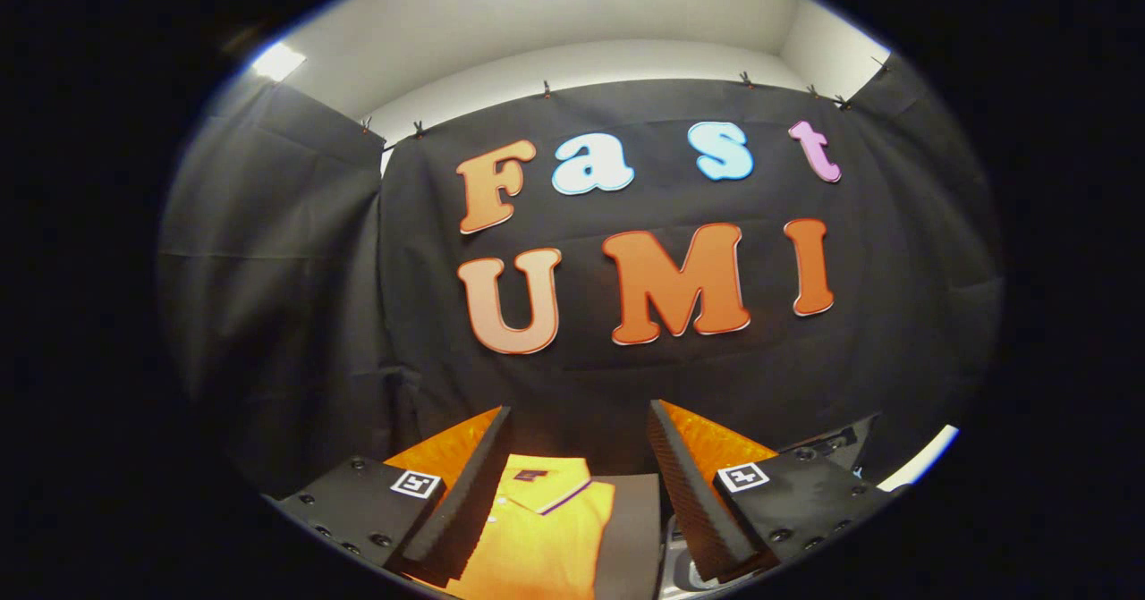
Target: Put the clothes into the washing machine and then close the washing machine lid.
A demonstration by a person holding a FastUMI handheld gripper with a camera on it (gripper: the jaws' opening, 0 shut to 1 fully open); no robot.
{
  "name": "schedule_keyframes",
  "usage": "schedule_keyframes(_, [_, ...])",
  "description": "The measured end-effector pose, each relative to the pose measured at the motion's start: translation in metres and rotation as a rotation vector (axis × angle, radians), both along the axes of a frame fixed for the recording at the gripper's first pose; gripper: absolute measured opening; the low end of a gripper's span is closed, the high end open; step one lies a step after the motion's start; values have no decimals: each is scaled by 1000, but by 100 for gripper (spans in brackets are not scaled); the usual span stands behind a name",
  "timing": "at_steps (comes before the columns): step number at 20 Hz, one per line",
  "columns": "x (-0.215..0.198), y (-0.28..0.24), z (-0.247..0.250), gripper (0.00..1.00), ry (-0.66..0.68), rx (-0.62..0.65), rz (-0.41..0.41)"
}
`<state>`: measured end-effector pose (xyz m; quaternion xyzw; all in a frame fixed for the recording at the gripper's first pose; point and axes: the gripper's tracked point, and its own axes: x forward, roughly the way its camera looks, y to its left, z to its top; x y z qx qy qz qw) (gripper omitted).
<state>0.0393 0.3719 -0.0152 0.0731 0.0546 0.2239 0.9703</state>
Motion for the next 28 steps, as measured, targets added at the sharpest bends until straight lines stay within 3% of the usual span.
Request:
schedule_keyframes(4, [0,59,-39,97,75,-14,63])
schedule_keyframes(9, [3,103,-104,97,202,-113,75])
schedule_keyframes(16, [7,114,-159,97,342,-187,49])
schedule_keyframes(22, [-20,121,-197,97,563,-183,145])
schedule_keyframes(28, [-17,119,-194,94,461,-275,124])
